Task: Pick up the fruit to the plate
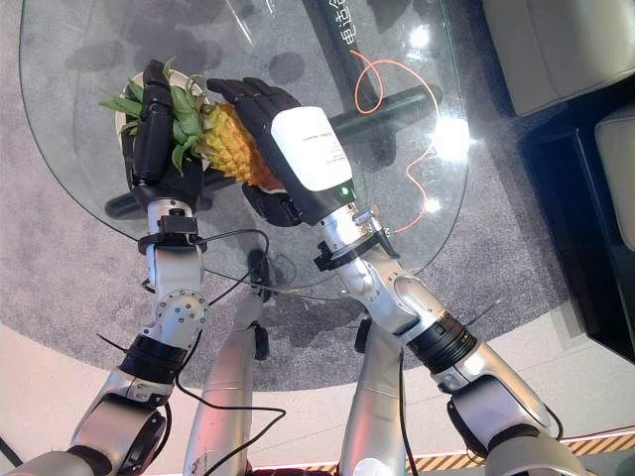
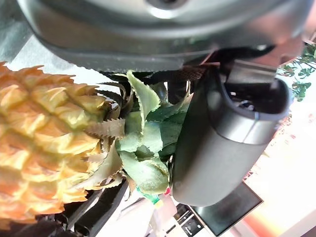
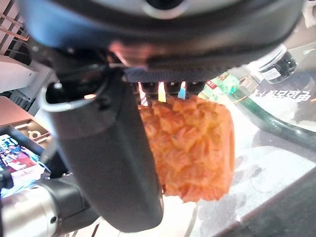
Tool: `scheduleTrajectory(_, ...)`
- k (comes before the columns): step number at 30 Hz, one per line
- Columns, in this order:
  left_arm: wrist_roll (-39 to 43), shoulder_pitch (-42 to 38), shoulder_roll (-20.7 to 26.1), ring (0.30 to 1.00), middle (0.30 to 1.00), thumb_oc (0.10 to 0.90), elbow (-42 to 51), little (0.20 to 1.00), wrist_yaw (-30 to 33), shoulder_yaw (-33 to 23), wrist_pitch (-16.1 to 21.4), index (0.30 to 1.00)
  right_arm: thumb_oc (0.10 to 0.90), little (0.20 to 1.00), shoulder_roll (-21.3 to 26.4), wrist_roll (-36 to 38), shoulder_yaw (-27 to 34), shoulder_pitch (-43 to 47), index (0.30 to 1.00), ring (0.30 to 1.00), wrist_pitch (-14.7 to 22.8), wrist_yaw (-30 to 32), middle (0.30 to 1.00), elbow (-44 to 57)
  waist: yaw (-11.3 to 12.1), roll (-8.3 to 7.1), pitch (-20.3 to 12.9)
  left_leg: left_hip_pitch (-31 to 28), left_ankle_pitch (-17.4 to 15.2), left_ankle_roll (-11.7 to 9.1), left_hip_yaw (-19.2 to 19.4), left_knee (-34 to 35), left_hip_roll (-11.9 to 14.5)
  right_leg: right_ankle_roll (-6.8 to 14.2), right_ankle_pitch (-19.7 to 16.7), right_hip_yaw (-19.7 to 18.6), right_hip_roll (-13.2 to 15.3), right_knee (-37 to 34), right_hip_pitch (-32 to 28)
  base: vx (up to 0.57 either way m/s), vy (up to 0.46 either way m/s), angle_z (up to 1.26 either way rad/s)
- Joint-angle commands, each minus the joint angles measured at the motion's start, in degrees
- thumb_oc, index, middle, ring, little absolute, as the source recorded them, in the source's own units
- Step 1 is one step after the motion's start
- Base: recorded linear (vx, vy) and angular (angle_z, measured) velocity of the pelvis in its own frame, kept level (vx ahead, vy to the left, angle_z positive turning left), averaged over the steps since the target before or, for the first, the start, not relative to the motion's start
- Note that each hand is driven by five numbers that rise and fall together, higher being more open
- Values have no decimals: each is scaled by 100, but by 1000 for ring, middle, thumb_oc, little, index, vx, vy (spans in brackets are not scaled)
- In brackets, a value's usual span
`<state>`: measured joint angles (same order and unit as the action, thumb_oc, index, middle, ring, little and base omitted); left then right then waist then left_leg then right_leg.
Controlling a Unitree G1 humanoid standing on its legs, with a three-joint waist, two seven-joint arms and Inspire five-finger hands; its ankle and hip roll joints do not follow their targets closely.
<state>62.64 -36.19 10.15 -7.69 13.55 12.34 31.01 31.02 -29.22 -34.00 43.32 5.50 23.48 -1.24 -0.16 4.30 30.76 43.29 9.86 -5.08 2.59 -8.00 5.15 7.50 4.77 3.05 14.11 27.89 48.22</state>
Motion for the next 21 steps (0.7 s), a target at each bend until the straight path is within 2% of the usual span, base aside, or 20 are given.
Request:
scheduleTrajectory(1, -639, -438, 130, 300, 300, 100, 856, 200, 115, -312, 865, 300, 800, 900, -171, -58, 530, 574, 900, 900, 313, 545, 900, 619, 94, -24, -97, 92, -555, 101, -52, -513, -230, -2, -685, 417, -56, -893, -246, 0, 0, 0)
scheduleTrajectory(12, -1202, -491, 36, 300, 300, 100, 963, 200, 1264, -541, 1459, 300, 800, 900, -219, -119, 540, 583, 900, 900, 301, 636, 900, 533, 126, -25, -97, 3, -531, 75, -65, -393, -241, 13, -642, 452, -57, -945, -341, -6, -1, 0)
scheduleTrajectory(21, -1846, -638, 14, 300, 300, 100, 993, 200, 2199, -663, 1768, 300, 800, 900, -251, -98, 513, 720, 900, 900, 207, 642, 900, 527, 156, -33, -97, 15, -449, 64, -86, -296, -245, 13, -693, 482, -60, -1025, -349, -11, -5, 0)
